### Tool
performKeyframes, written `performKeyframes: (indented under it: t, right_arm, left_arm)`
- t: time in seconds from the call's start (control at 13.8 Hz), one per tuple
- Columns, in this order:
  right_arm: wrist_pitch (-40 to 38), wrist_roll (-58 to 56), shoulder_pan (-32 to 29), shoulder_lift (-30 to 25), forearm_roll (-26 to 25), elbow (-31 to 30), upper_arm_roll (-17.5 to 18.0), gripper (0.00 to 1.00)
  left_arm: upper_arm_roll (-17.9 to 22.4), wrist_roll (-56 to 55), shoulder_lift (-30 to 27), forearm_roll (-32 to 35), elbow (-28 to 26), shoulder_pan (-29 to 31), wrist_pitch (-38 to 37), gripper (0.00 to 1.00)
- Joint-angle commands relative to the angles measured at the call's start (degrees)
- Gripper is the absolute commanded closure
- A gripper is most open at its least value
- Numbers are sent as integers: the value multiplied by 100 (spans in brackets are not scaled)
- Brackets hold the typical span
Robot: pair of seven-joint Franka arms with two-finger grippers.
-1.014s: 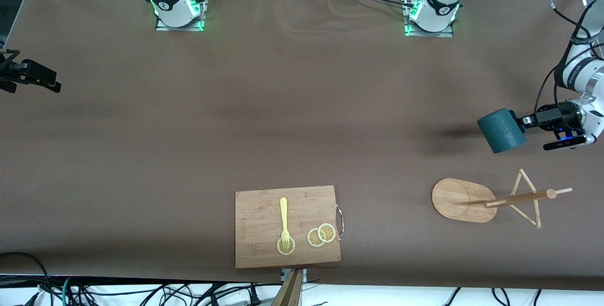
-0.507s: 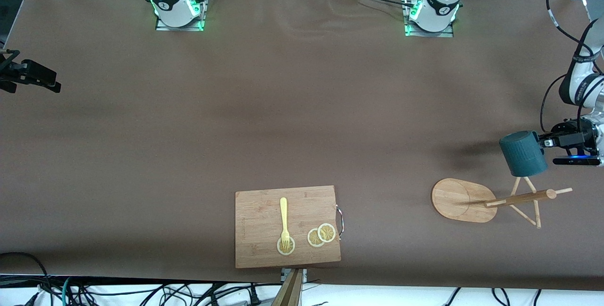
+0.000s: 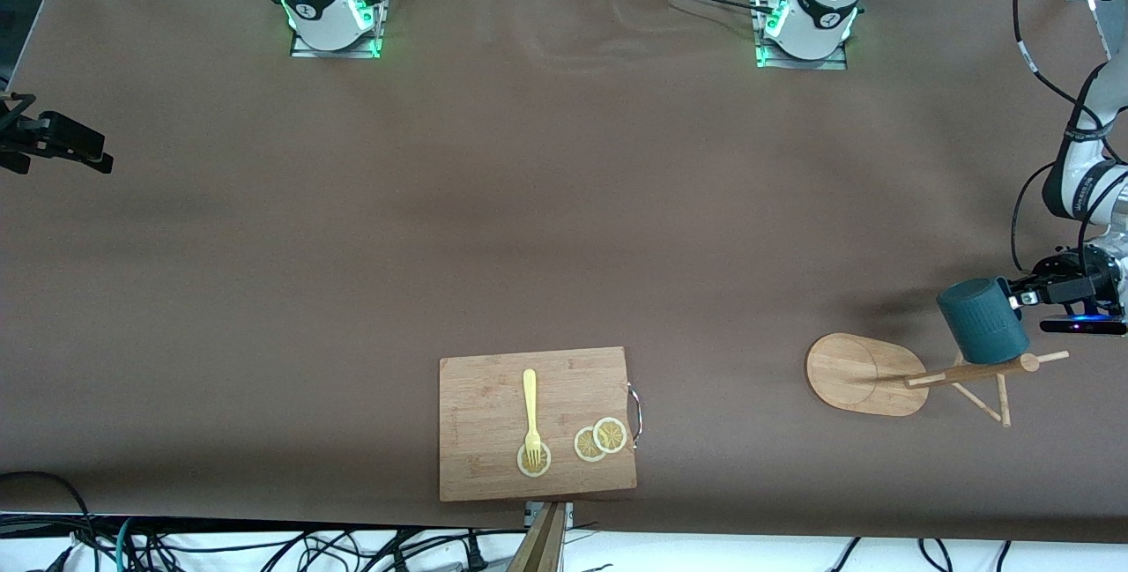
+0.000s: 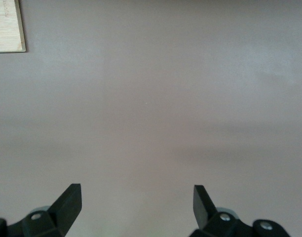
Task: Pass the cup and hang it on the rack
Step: 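Hang the mug handle on a rack peg and open the left gripper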
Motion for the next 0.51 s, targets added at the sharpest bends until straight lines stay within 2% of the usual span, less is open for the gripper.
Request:
performKeyframes:
  t: [0.0, 0.07, 0.14, 0.22, 0.29, 0.43]
  right_arm:
    - [31, -68, -98, -39, 100, -14, 69, 0]
    - [31, -59, -98, -39, 100, -14, 60, 0]
    - [31, -68, -98, -39, 100, -14, 60, 0]
    - [31, -68, -98, -31, 100, -14, 60, 0]
    - [31, -68, -98, -31, 100, -14, 60, 0]
    - [31, -59, -98, -22, 109, -14, 60, 0]
  left_arm:
    - [-27, -91, 174, -89, 227, -33, 247, 100]
    - [-27, -73, 209, -98, 227, -33, 258, 99]
    - [-27, -73, 201, -98, 227, -33, 258, 76]
    - [-27, -55, 209, -98, 227, -33, 258, 17]
    - [-27, -20, 201, -72, 227, -25, 258, 0]
    - [16, -28, 139, 25, 227, 19, 232, 0]
